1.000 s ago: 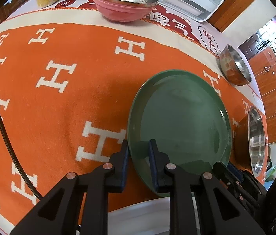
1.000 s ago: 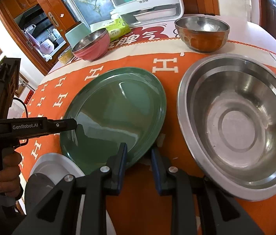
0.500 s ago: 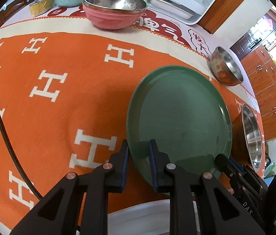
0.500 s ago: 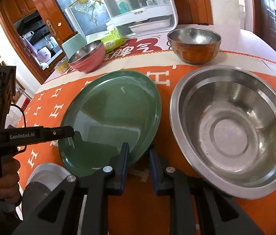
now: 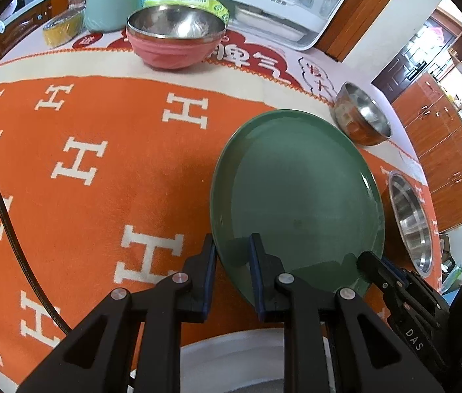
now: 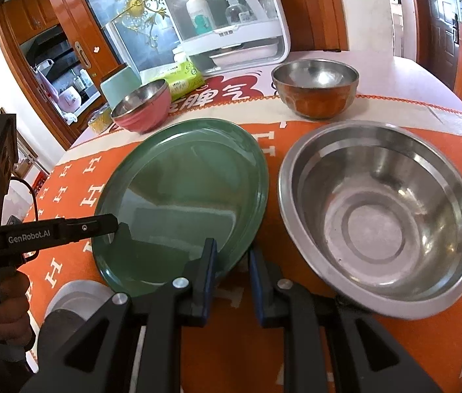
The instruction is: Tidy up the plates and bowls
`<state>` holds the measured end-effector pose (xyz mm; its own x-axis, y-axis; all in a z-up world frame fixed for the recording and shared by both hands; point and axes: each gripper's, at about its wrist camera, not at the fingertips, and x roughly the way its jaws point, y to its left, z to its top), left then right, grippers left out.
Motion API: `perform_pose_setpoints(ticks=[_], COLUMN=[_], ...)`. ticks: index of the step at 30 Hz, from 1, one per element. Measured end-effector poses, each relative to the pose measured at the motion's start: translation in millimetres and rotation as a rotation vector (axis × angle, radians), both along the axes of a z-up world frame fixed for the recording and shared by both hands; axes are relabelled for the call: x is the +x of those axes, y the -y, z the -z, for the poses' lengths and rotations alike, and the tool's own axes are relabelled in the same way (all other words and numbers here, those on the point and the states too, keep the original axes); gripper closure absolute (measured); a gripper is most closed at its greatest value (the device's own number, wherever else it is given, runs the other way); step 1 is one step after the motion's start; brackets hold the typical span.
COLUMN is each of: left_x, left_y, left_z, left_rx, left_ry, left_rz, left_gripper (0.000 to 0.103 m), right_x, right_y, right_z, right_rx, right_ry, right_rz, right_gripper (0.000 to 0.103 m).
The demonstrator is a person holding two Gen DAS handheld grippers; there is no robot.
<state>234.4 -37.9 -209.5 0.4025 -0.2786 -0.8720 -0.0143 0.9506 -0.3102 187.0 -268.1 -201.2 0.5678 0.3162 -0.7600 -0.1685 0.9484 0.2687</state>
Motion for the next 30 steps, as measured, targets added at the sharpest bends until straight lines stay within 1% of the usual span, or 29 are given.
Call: perform_pose_setpoints(ticks=[8,14,22,30], left_x=[-13,-30,-64,-100], left_y=[-2,-5,-11,-15], left_z=[-23,-44,-74,-95], left_rx=[-0.014,-0.029,-0.049,-0.031], left_ry=[0.055,0.101,0.159,0.199], left_rz=[-0.002,-0.002,-0.005,0.011], left_gripper=[0.086,0.086,0.086,0.086], right_x=[-14,-31,-60,-94], right_y=[-1,-2,-6,-14], right_z=[-18,-35,-61,-83], right_rx=[0.001,0.005,0.002,-0.019], right_ry=[0.047,0.092,0.165,0.223], right_rz=[0.005,0.013,0.007,-0.006], right_gripper=[0.084,0.084,0.084,0.084])
